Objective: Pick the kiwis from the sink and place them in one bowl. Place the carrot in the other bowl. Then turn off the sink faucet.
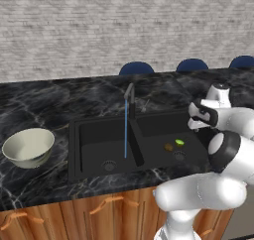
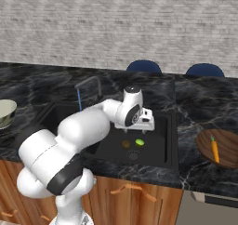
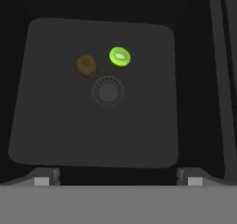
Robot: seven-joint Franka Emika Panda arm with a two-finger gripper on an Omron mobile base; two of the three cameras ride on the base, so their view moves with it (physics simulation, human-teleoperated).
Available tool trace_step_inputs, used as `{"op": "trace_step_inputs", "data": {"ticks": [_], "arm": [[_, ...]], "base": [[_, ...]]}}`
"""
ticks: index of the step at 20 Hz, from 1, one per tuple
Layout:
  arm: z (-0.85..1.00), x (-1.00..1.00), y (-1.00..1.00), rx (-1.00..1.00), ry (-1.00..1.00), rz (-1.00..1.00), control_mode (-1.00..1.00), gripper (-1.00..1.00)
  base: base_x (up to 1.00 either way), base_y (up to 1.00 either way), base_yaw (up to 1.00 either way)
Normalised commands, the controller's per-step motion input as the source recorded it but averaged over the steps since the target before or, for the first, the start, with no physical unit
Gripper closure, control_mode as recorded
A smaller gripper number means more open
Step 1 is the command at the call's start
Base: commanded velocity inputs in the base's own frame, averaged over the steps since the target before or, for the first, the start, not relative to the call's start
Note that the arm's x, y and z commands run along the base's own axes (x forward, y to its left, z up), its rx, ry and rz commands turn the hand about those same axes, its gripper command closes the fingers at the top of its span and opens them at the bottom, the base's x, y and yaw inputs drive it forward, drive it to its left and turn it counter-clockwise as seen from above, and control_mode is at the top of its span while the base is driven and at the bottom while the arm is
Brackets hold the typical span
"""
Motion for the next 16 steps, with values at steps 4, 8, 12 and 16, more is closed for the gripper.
{"op": "trace_step_inputs", "data": {"ticks": [4, 8, 12, 16], "arm": [[-0.48, 0.08, 0.02, 0.0, -0.18, 0.0, -1.0, -1.0], [-0.29, 0.17, 0.06, 0.0, -0.14, 0.0, -1.0, -1.0], [-0.1, 0.22, 0.0, 0.0, -0.01, 0.0, -1.0, -1.0], [-0.19, 0.04, 0.0, 0.0, 0.0, 0.0, -1.0, -1.0]], "base": [[0.0, 0.0, 0.0], [0.0, 0.0, 0.0], [0.0, 0.0, 0.0], [0.0, 0.0, 0.0]]}}
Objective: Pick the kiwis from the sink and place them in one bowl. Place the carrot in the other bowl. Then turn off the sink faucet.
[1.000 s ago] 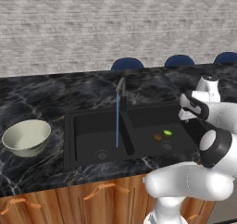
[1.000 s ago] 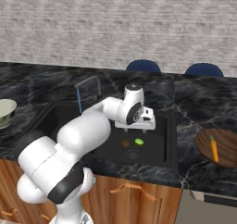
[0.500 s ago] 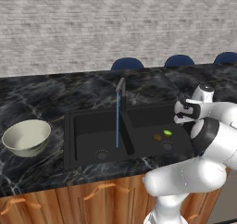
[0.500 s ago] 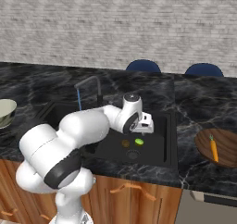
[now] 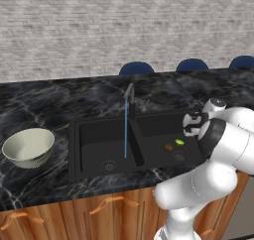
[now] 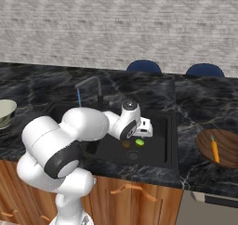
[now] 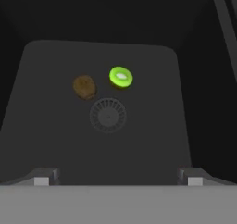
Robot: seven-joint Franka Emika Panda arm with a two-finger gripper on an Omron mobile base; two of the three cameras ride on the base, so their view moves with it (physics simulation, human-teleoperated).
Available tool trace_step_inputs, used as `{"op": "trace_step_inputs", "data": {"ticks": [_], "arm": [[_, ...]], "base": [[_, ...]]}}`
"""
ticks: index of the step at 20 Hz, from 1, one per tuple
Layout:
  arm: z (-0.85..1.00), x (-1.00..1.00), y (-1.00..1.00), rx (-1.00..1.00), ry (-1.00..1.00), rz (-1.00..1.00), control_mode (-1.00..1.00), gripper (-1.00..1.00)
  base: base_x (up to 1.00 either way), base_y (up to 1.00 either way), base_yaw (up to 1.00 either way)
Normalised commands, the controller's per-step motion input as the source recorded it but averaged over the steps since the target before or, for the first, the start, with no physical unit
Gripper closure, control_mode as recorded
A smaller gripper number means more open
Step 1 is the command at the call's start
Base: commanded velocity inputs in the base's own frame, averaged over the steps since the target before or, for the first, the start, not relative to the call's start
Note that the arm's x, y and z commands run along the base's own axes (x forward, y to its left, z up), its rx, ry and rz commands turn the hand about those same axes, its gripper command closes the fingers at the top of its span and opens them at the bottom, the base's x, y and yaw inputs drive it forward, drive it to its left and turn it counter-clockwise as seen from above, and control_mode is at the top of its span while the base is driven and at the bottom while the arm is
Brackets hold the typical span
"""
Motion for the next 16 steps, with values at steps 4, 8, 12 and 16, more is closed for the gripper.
{"op": "trace_step_inputs", "data": {"ticks": [4, 8, 12, 16], "arm": [[-0.11, 0.09, 0.0, 0.0, 0.0, 0.0, -1.0, -1.0], [-0.05, 0.16, 0.0, 0.0, 0.0, 0.0, -1.0, -1.0], [-0.09, 0.14, 0.0, 0.0, 0.0, 0.0, -1.0, -1.0], [-0.23, 0.11, 0.0, 0.0, 0.0, 0.0, -1.0, -1.0]], "base": [[0.0, 0.0, 0.0], [0.0, 0.0, 0.0], [0.0, 0.0, 0.0], [0.0, 0.0, 0.0]]}}
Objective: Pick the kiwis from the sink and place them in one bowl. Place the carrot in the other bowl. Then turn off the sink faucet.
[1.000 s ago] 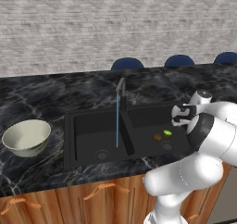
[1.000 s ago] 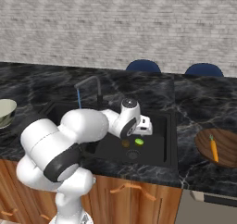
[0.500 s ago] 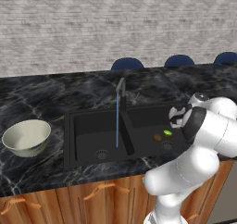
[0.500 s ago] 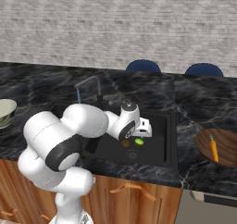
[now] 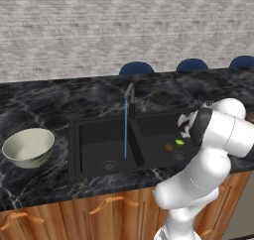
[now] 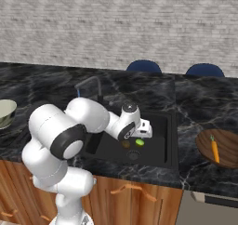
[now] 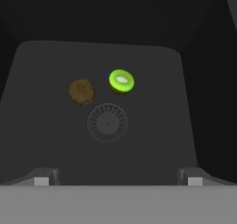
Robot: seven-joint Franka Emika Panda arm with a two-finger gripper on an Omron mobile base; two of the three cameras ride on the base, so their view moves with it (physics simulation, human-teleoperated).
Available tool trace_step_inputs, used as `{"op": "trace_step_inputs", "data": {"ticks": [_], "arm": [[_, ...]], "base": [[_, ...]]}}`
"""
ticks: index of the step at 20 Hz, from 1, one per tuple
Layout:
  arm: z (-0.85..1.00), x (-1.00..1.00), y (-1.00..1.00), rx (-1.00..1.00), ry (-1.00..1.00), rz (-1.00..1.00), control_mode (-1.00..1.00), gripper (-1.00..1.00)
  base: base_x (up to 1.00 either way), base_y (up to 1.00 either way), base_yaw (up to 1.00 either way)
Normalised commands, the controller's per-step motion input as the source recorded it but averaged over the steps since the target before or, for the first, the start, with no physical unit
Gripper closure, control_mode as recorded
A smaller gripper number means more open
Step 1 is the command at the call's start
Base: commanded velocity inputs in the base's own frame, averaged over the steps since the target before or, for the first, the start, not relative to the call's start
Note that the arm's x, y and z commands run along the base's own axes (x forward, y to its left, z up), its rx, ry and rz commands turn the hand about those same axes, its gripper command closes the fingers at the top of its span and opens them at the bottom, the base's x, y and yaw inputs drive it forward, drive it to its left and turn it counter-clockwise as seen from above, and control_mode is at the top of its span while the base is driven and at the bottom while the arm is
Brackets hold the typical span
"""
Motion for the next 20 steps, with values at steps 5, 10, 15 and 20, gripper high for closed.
{"op": "trace_step_inputs", "data": {"ticks": [5, 10, 15, 20], "arm": [[-0.22, 0.16, 0.0, 0.0, 0.0, 0.0, -1.0, -1.0], [-0.12, 0.15, 0.0, 0.0, 0.0, 0.0, -1.0, -1.0], [-0.13, 0.14, 0.0, 0.0, 0.0, 0.0, -1.0, -1.0], [-0.14, 0.27, 0.0, 0.0, 0.0, 0.0, -1.0, -1.0]], "base": [[0.0, 0.0, 0.0], [0.0, 0.0, 0.0], [0.0, 0.0, 0.0], [0.0, 0.0, 0.0]]}}
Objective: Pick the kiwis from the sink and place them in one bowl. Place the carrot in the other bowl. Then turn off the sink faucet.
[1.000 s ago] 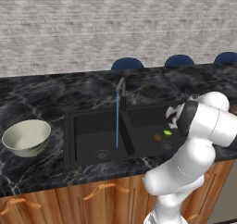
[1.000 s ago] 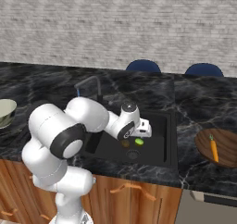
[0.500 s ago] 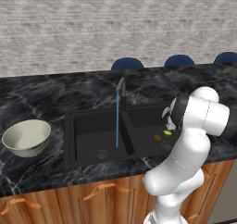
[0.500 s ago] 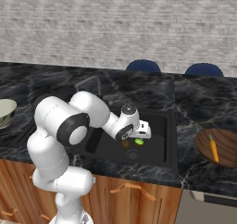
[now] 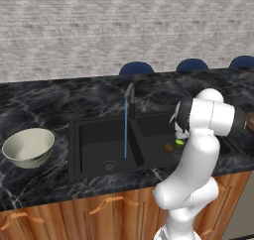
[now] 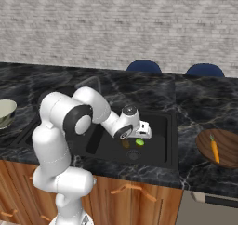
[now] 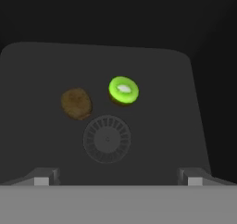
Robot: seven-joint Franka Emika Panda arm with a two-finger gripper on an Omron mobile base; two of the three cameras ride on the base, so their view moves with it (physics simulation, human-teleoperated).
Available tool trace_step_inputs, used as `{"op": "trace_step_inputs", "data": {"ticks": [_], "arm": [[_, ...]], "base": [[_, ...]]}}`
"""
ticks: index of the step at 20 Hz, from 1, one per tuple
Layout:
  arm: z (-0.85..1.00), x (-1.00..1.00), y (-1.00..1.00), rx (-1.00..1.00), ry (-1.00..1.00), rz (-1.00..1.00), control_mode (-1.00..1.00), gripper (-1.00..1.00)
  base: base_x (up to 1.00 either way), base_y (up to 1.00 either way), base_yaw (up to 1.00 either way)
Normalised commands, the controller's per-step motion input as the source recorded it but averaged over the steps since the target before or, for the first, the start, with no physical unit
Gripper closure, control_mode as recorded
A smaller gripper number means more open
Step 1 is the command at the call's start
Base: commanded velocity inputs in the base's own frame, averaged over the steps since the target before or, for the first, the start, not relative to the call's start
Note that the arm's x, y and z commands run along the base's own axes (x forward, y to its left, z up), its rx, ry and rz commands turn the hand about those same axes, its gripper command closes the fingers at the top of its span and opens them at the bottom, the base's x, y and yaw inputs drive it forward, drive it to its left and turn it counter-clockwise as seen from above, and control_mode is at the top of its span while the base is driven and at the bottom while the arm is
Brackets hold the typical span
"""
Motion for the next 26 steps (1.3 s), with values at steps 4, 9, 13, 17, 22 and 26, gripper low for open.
{"op": "trace_step_inputs", "data": {"ticks": [4, 9, 13, 17, 22, 26], "arm": [[-0.26, 0.16, -0.09, 0.01, 0.0, 0.0, -1.0, -1.0], [-0.36, 0.04, -0.2, 0.06, 0.0, 0.0, -1.0, -1.0], [-0.26, 0.04, -0.1, 0.06, 0.0, 0.0, -1.0, -1.0], [-0.19, 0.12, 0.0, 0.03, 0.0, 0.0, -1.0, -1.0], [-0.12, 0.28, 0.0, 0.03, 0.0, 0.0, -1.0, -1.0], [-0.05, 0.29, 0.0, 0.01, 0.0, 0.0, -1.0, -1.0]], "base": [[0.0, 0.0, 0.0], [0.0, 0.0, 0.0], [0.0, 0.0, 0.0], [0.0, 0.0, 0.0], [0.0, 0.0, 0.0], [0.0, 0.0, 0.0]]}}
